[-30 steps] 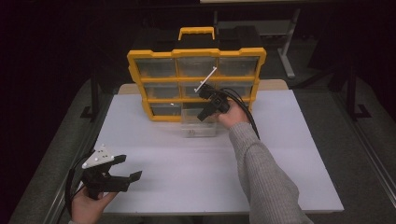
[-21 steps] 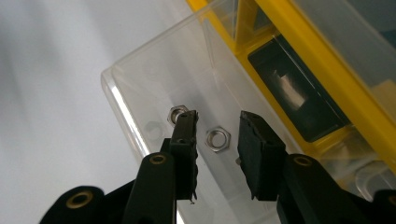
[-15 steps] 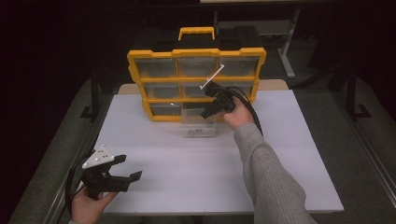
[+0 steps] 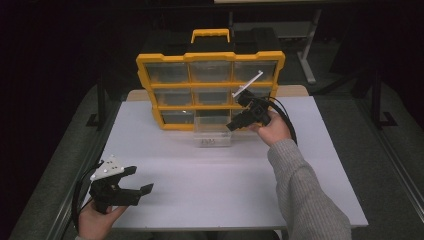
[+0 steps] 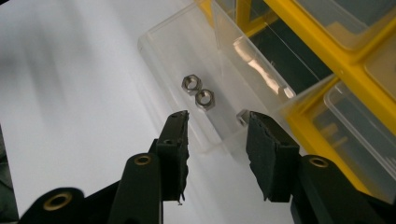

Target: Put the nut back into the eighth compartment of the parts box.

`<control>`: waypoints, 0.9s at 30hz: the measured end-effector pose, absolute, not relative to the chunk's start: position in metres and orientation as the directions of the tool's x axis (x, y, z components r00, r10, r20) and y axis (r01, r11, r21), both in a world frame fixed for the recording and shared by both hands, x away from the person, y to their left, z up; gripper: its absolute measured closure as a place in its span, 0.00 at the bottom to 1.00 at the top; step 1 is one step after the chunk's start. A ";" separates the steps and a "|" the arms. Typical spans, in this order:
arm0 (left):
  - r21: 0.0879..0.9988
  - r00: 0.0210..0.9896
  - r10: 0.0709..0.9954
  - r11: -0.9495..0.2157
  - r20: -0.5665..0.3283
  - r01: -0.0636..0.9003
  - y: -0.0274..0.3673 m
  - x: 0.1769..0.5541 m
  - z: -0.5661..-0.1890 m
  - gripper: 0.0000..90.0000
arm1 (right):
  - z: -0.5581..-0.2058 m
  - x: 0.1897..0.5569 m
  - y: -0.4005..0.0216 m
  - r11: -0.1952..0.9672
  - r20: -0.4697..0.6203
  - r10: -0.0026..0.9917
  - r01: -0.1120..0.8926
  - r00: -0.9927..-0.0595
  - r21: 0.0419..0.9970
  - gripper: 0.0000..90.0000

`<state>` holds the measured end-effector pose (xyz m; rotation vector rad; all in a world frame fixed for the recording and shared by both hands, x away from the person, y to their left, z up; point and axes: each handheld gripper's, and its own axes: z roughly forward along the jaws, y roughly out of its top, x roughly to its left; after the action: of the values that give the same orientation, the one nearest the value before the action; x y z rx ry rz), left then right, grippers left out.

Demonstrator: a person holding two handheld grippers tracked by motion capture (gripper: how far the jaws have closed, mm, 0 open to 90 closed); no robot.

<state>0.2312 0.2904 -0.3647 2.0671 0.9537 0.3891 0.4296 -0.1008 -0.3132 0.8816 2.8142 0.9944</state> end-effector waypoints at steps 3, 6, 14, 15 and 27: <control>0.779 0.665 0.745 -0.384 -0.056 0.495 0.290 0.231 -0.365 0.18 | -0.311 0.423 -0.108 0.625 0.154 0.523 0.500 -0.838 0.599 0.61; 0.783 0.664 0.746 -0.377 -0.060 0.494 0.290 0.231 -0.365 0.18 | -0.309 0.415 -0.118 0.598 0.175 0.532 0.514 -0.828 0.615 0.60; 0.783 0.667 0.743 -0.380 -0.059 0.493 0.289 0.231 -0.366 0.18 | -0.307 0.394 -0.141 0.574 0.174 0.550 0.521 -0.817 0.631 0.55; 0.784 0.667 0.743 -0.379 -0.059 0.492 0.289 0.231 -0.366 0.18 | -0.308 0.390 -0.145 0.572 0.175 0.552 0.523 -0.815 0.632 0.55; 0.783 0.669 0.741 -0.380 -0.060 0.492 0.288 0.232 -0.368 0.18 | -0.325 0.353 -0.176 0.534 0.178 0.580 0.536 -0.795 0.654 0.45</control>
<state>0.2321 0.2882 -0.3677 2.0574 0.9506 0.3834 0.3527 -0.1756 -0.3249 0.9828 2.6978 1.1173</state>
